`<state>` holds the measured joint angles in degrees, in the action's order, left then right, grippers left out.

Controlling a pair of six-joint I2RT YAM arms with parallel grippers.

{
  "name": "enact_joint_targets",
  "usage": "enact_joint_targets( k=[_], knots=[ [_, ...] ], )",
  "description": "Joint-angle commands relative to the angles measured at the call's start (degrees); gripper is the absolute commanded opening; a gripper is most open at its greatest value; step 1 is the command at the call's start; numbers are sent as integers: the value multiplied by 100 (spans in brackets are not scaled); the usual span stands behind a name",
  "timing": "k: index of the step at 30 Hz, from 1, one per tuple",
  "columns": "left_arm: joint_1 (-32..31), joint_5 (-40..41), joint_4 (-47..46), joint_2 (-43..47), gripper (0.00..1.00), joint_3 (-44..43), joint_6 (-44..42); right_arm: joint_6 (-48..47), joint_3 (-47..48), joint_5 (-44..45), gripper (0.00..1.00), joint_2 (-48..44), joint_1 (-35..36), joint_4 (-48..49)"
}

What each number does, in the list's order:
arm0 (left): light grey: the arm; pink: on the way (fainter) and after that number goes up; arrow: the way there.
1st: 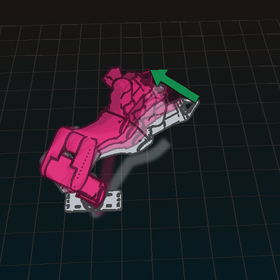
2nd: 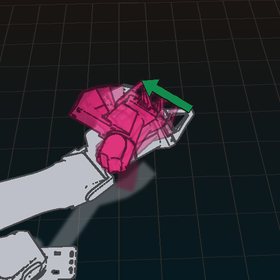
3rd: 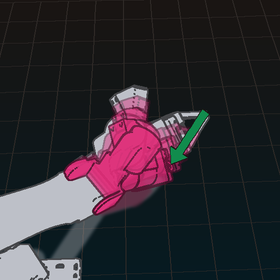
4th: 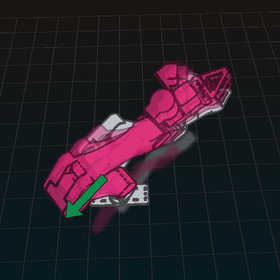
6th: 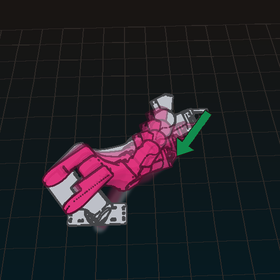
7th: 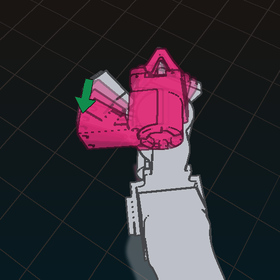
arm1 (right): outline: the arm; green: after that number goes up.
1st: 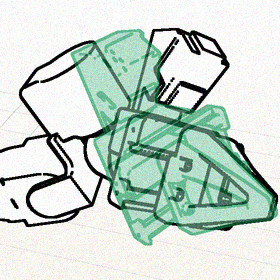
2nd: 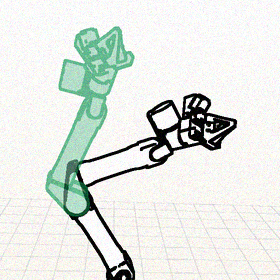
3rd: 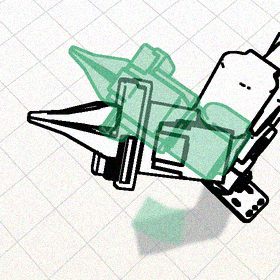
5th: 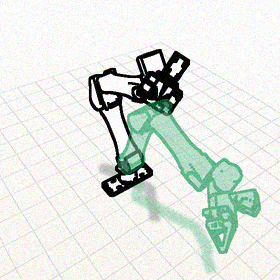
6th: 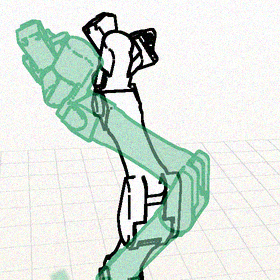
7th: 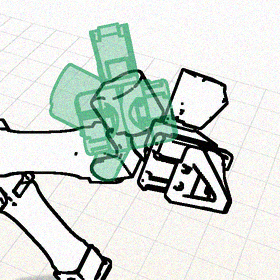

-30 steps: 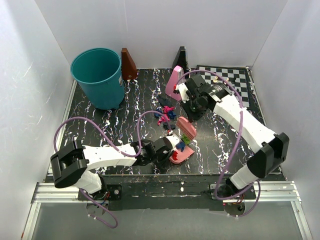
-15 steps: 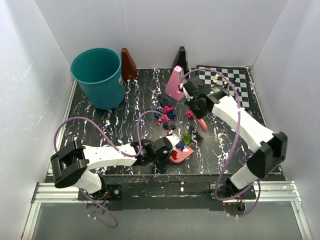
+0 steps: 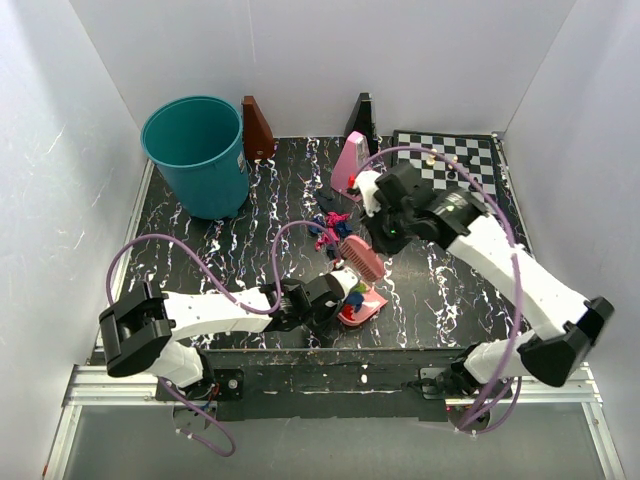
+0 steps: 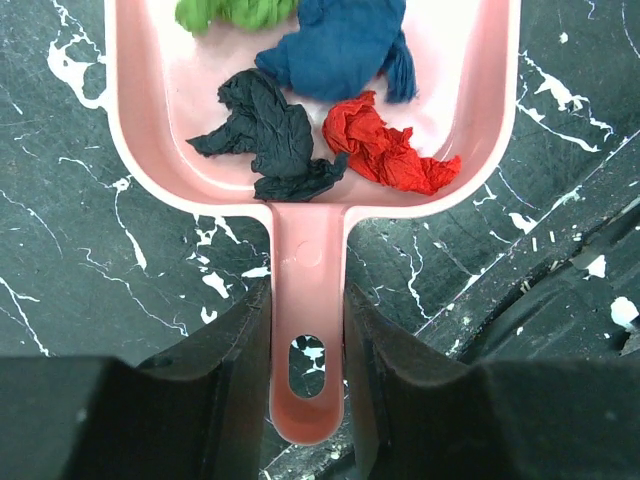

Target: Sweep away the paper scraps from the table

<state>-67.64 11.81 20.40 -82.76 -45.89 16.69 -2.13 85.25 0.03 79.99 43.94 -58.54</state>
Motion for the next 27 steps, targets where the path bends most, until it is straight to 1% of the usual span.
enact_joint_targets(
  k=[1,4,6,8,10,13,14,16,18,20,23,24,27],
  knots=[
    [-30,198,-19,392,0,10,80,72,570,996,1,-299,-44,-578],
    [-74,347,-98,594,0,80,115,169,537,1420,1,-369,-44,-729],
    [-83,453,-124,752,0,115,124,169,361,1587,1,-553,-44,-484],
    [-92,515,-107,919,0,115,107,397,212,1911,1,-773,-53,-246],
    [-92,594,-11,1068,0,54,124,590,89,2542,1,-923,-61,-35],
    [-92,769,375,1314,0,-165,212,968,-105,3632,1,-1081,-114,255],
    [-83,805,551,1411,0,-262,238,1152,-149,3853,1,-1099,-184,299],
    [48,796,1060,1508,0,-647,326,1442,-158,3690,1,-1056,-377,256],
    [390,534,1587,1544,0,-1078,362,1776,-245,3452,1,-1011,-526,238],
    [741,375,2027,1649,0,-1456,292,2119,-465,3398,1,-1020,-571,282],
    [1312,339,2502,1851,0,-2115,2,2191,-860,3083,1,-1143,-580,562],
    [1515,235,2678,1860,0,-2378,-95,2173,-1009,2960,1,-1239,-589,694],
    [2454,-415,3117,1773,0,-3152,-385,2147,-1256,2740,1,-1310,-580,827]
  ],
)
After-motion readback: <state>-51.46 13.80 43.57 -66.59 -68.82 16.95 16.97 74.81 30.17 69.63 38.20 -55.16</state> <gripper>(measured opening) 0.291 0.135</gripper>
